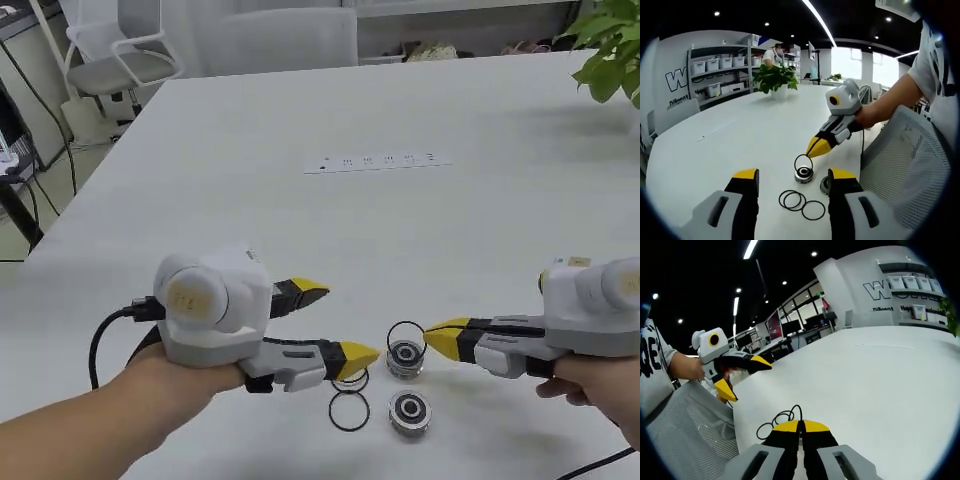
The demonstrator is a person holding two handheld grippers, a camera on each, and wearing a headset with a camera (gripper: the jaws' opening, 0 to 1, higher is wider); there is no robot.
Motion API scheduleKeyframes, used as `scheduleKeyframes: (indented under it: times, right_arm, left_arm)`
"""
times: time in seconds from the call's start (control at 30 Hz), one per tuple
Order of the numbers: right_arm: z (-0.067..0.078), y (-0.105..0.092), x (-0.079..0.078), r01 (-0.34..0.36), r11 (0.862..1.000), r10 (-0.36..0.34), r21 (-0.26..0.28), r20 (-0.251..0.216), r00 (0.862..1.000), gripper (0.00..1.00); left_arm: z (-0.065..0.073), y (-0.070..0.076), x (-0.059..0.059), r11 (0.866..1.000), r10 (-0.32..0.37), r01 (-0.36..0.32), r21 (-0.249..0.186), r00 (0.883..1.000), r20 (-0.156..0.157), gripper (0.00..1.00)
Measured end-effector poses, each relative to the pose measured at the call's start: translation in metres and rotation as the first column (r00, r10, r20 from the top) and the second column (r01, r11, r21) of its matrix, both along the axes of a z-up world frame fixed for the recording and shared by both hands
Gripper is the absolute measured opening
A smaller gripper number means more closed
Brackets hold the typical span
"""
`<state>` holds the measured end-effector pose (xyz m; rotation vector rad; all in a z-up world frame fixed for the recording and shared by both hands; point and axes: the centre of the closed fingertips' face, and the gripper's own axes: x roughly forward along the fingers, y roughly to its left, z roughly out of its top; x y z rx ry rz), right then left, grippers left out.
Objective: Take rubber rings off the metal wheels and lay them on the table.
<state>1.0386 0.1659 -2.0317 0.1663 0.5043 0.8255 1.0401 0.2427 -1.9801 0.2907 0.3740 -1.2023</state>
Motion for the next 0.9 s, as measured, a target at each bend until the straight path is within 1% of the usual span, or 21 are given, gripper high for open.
scheduleKeyframes:
  times: [0.07,0.2,0.3,0.4,0.47,0.53,0.67,0.8,0.9]
  right_arm:
    - [0.001,0.001,0.000,0.000,1.000,0.000,0.001,0.000,1.000,0.00]
    - [0.003,0.001,0.001,-0.004,1.000,0.004,0.004,0.001,1.000,0.00]
    - [0.005,0.001,0.002,-0.006,1.000,0.006,0.006,0.002,1.000,0.00]
    - [0.007,0.002,0.003,-0.007,1.000,0.007,0.008,0.004,1.000,0.00]
    - [0.009,0.003,0.004,-0.009,1.000,0.009,0.009,0.004,1.000,0.00]
    - [0.009,0.004,0.004,-0.011,1.000,0.011,0.010,0.004,1.000,0.00]
    - [0.011,0.006,0.005,-0.019,1.000,0.019,0.009,0.004,1.000,0.00]
    - [0.014,0.010,0.007,-0.024,1.000,0.024,0.013,0.005,1.000,0.00]
    - [0.017,0.015,0.007,-0.031,0.999,0.031,0.013,0.005,1.000,0.00]
  left_arm:
    - [0.004,0.004,0.000,1.000,0.009,-0.009,-0.013,1.000,-0.004,0.54]
    - [0.010,0.011,0.000,0.999,0.024,-0.024,-0.025,1.000,0.006,0.56]
    - [0.012,0.017,0.001,0.999,0.038,-0.038,-0.021,0.999,0.007,0.58]
    - [0.015,0.021,0.000,0.999,0.041,-0.040,-0.020,0.999,0.021,0.60]
    - [0.015,0.025,-0.001,0.999,0.040,-0.040,-0.011,0.999,0.035,0.61]
    - [0.016,0.027,-0.003,0.999,0.040,-0.039,-0.007,0.998,0.043,0.62]
    - [0.017,0.030,-0.005,0.999,0.043,-0.043,-0.005,0.998,0.047,0.65]
    - [0.019,0.035,-0.008,0.999,0.051,-0.051,-0.014,0.998,0.037,0.69]
    - [0.021,0.040,-0.008,0.998,0.055,-0.054,-0.010,0.997,0.051,0.70]
